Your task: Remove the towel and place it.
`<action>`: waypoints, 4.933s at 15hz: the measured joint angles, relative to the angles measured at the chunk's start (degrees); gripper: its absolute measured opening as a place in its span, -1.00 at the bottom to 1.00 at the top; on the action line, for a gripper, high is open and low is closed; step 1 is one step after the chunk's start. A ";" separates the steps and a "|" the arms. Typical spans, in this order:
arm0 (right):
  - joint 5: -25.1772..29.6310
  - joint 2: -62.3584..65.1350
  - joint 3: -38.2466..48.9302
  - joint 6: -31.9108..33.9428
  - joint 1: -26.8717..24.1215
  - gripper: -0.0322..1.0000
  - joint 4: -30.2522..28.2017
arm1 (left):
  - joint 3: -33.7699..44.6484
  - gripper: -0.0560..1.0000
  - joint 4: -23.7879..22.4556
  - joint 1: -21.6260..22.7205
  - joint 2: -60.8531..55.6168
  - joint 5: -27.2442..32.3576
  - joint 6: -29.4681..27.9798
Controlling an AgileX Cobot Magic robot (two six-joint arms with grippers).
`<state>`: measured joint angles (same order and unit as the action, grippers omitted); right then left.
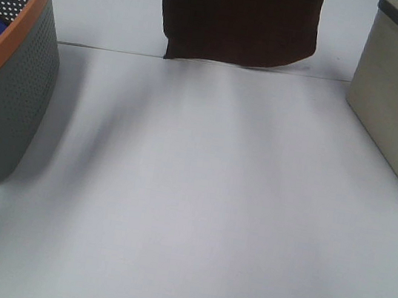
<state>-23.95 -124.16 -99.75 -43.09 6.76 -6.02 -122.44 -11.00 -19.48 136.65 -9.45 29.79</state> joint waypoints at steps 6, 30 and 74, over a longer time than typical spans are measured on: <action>36.67 0.11 2.41 8.88 0.80 -0.94 1.95 | 0.00 -0.89 1.55 -4.13 0.40 35.58 0.97; 85.94 9.45 22.17 -2.35 1.60 -0.94 30.37 | 29.39 -0.89 25.32 -3.95 -12.55 78.90 12.15; 86.00 26.01 15.13 28.82 1.60 0.67 26.18 | 12.20 0.98 26.41 -6.53 -16.62 79.07 -0.86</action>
<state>62.05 -98.15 -84.63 -14.27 8.37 20.17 -110.24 15.41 -26.01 120.03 69.61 28.93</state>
